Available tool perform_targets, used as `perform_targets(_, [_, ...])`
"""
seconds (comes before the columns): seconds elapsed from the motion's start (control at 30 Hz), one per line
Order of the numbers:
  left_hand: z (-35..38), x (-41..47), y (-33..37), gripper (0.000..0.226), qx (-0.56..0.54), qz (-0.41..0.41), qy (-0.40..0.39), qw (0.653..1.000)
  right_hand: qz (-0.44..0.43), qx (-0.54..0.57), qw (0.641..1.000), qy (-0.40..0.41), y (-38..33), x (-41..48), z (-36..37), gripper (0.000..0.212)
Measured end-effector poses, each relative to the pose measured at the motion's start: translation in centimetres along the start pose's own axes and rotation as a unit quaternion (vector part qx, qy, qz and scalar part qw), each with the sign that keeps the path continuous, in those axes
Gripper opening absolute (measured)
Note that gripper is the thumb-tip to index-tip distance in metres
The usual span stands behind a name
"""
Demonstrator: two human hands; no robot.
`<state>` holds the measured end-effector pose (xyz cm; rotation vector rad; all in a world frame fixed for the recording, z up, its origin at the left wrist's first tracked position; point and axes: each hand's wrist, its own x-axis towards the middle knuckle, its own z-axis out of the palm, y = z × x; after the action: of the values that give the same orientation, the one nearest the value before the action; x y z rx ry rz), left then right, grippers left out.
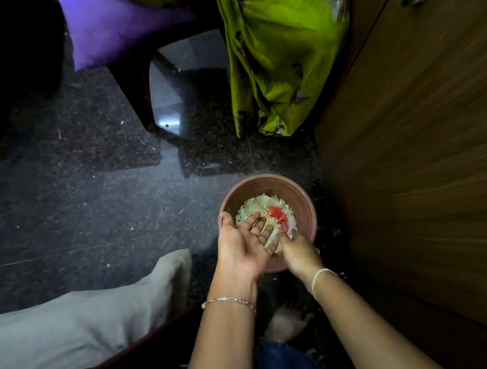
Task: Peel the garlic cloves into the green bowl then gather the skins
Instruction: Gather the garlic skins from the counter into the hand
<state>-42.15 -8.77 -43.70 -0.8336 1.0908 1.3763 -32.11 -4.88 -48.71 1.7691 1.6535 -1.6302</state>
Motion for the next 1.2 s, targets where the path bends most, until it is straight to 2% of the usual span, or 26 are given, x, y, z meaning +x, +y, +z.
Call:
perform_targets(0.07, [-0.5, -0.7, -0.1, 0.078, 0.008, -0.001, 0.006, 1.0, -0.039, 0.033, 0.997, 0.055, -1.1, -1.1, -0.6, 0.045])
perform_targets(0.1, [-0.7, -0.9, -0.3, 0.078, 0.004, -0.008, 0.003, 1.0, -0.077, 0.095, 0.991, 0.056, -1.8, -1.8, -0.6, 0.044])
perform_targets(0.17, [-0.8, -1.1, -1.0, 0.078, -0.013, -0.024, -0.015, 1.0, -0.136, 0.186, 0.973, -0.006, -3.2, -3.7, -0.3, 0.046])
perform_targets(0.2, [-0.9, -0.9, -1.4, 0.076, -0.033, -0.027, -0.026, 0.999, -0.156, 0.168, 0.972, -0.047, -3.4, -4.2, 0.1, 0.048])
perform_targets(0.27, [-0.5, -1.2, -1.6, 0.073, -0.078, -0.04, -0.049, 0.995, -0.151, -0.013, 0.982, -0.11, -3.1, -4.0, 0.4, 0.053])
perform_targets(0.33, [-0.1, -2.3, -1.3, 0.073, -0.062, -0.032, -0.054, 0.996, -0.088, -0.165, 0.979, -0.08, -2.5, -3.1, -0.5, 0.057])
perform_targets(0.4, [-0.3, -3.1, -0.6, 0.069, -0.029, 0.008, -0.037, 0.999, -0.034, -0.161, 0.986, 0.006, -2.5, -3.3, -2.0, 0.061])
perform_targets(0.47, [-0.6, -4.2, 0.3, 0.06, -0.014, 0.031, -0.037, 0.999, -0.047, -0.127, 0.99, 0.05, -2.8, -3.8, -3.3, 0.06])
perform_targets(0.63, [0.3, -8.8, 1.3, 0.041, 0.079, 0.06, -0.041, 0.994, -0.11, -0.072, 0.991, 0.018, -5.2, -8.4, -5.5, 0.06])
perform_targets(0.77, [2.4, -13.9, 1.8, 0.026, 0.165, 0.128, -0.036, 0.977, -0.162, -0.077, 0.983, 0.035, -7.7, -13.3, -7.7, 0.061])
perform_targets(0.93, [5.1, -21.3, 1.9, 0.015, 0.284, 0.243, -0.046, 0.926, -0.235, -0.111, 0.963, 0.073, -10.7, -21.1, -11.6, 0.061])
perform_targets(1.03, [6.2, -25.4, 1.2, 0.031, 0.365, 0.308, -0.047, 0.877, -0.284, -0.136, 0.943, 0.107, -12.0, -25.8, -14.1, 0.061])
perform_targets(1.2, [8.5, -32.0, -0.9, 0.045, 0.443, 0.411, -0.067, 0.794, -0.343, -0.112, 0.917, 0.171, -12.9, -32.8, -17.5, 0.066])
